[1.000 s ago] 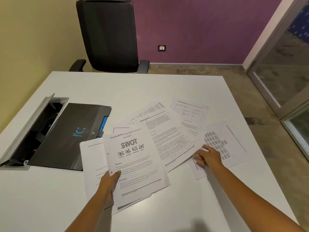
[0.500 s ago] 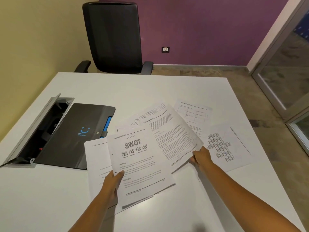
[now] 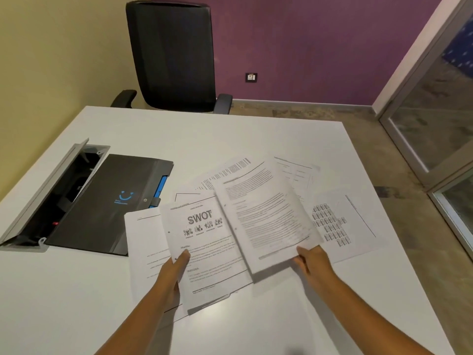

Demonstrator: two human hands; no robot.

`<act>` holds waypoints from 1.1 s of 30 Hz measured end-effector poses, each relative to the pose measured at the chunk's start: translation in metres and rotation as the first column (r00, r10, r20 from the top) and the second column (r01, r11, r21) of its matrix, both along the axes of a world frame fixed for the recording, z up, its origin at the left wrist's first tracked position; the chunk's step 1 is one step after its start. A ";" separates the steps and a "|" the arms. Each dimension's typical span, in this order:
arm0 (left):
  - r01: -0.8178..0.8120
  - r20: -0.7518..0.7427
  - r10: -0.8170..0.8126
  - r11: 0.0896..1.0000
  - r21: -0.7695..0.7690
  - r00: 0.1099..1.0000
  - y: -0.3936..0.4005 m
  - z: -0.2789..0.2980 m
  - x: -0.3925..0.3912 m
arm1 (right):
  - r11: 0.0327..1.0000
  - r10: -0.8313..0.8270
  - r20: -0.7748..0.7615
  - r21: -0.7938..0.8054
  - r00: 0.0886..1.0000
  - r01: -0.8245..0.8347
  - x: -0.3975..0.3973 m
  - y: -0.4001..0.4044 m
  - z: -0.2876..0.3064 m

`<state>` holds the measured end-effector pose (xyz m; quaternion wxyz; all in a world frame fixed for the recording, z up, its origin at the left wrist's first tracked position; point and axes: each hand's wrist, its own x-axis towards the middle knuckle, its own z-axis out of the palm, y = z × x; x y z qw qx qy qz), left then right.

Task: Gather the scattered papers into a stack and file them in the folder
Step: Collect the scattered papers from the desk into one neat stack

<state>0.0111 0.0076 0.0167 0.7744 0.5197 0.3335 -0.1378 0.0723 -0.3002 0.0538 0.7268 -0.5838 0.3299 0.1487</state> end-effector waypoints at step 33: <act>0.173 0.335 -0.336 0.884 0.434 0.880 -0.046 0.082 0.054 | 0.896 0.422 0.413 -0.322 0.807 -0.304 0.026 0.019 0.050</act>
